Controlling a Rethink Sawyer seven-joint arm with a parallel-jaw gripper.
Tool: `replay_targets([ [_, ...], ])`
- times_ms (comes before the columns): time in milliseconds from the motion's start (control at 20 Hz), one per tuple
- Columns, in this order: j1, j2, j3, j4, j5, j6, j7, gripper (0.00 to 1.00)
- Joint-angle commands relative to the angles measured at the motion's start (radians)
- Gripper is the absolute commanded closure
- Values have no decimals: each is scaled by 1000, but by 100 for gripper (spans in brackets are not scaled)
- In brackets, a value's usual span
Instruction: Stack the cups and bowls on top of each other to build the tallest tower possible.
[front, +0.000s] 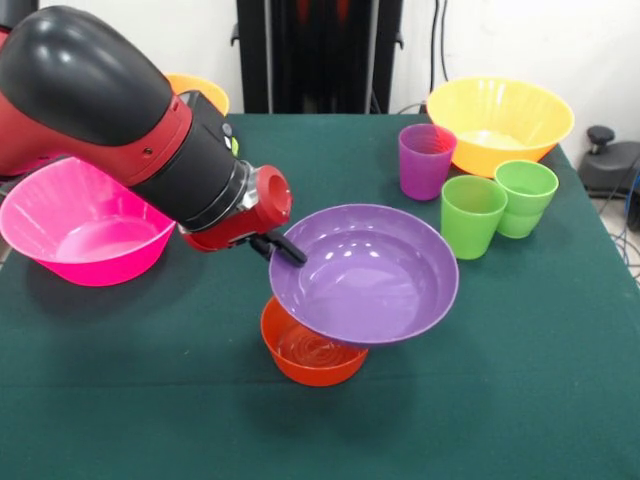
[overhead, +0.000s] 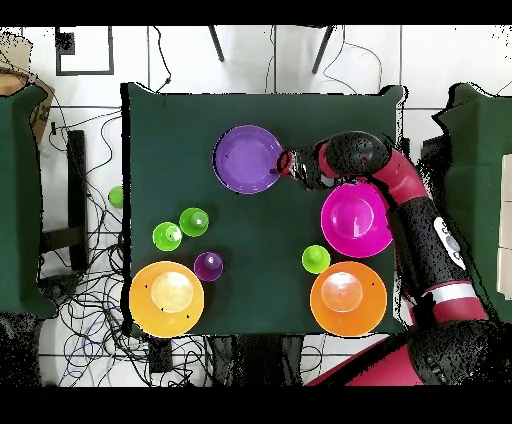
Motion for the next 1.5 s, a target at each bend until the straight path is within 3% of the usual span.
replay_targets([
  [50,28,11,19,-103,-66,106,-378,100],
  [650,47,23,12,-189,-84,171,-441,100],
  [1500,44,27,14,-178,-80,147,-447,100],
])
